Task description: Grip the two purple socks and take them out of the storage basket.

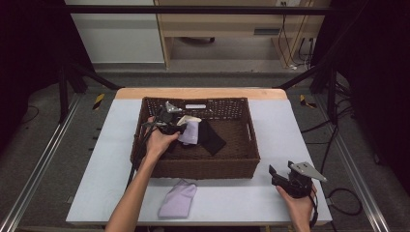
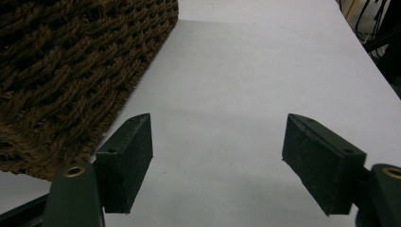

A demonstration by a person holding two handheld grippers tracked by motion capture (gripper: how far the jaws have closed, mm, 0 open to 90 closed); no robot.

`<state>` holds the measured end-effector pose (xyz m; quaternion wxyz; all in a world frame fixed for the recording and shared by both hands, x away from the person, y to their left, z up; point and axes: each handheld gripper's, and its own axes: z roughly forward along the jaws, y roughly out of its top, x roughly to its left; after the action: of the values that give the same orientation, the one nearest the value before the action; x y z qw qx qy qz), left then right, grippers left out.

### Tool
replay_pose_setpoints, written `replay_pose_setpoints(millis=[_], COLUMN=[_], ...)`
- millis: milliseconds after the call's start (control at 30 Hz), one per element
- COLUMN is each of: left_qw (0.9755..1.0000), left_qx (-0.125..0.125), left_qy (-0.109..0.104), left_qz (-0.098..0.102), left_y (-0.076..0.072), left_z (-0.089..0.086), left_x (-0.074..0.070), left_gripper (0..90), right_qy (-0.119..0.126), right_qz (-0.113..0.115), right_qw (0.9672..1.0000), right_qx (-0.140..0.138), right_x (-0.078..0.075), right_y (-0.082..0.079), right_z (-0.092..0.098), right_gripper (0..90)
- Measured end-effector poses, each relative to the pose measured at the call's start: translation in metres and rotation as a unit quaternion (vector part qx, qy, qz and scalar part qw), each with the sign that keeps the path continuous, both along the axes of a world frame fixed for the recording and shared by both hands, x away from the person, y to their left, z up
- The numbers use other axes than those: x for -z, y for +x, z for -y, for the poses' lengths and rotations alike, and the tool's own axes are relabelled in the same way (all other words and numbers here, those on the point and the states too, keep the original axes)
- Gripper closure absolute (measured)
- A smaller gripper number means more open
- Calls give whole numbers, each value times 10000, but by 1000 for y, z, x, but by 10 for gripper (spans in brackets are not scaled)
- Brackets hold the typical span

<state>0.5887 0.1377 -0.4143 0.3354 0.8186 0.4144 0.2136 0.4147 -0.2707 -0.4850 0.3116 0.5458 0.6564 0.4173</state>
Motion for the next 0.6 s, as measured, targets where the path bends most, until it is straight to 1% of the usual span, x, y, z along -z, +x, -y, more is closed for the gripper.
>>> replay_pose_setpoints(millis=[100, 167, 233, 333, 367, 433, 500, 567, 600], left_qw=[9998, 9996, 9990, 9984, 9983, 9983, 9985, 9987, 9985], left_qx=[28, 1, -57, -89, -107, -104, -71, -31, -17], left_qy=[-1, -24, -17, -41, -102, -148, -261, -393, -493], left_qz=[-174, -290, -442, -550, -563, -560, -468, -337, -245], left_y=[1, 1, 1, 0, 0, -1, -2, -4, -6], left_z=[0, 1, 2, 0, 0, -1, -2, -3, -4], left_x=[2, 2, 3, 1, 1, -1, -5, -10, -13], left_gripper=[572, 630, 712, 806, 829, 862, 869, 872, 873], right_qy=[2, 3, 5, -1, 1, 4, 8, 5, 9], right_qz=[2, 2, -6, -7, -6, -6, 6, 3, 0], right_qw=[10000, 10000, 10000, 10000, 10000, 10000, 10000, 10000, 10000], right_qx=[-7, 0, -3, -4, -4, -3, -8, -11, -7], right_x=[0, 0, 0, 0, 0, 0, 0, 0, 0], right_y=[0, 0, 0, 0, 0, 0, 0, 0, 0], right_z=[0, 0, 0, 0, 0, 0, 0, 0, 0], right_gripper=[253, 251, 252, 253, 253, 253, 253, 254, 254])
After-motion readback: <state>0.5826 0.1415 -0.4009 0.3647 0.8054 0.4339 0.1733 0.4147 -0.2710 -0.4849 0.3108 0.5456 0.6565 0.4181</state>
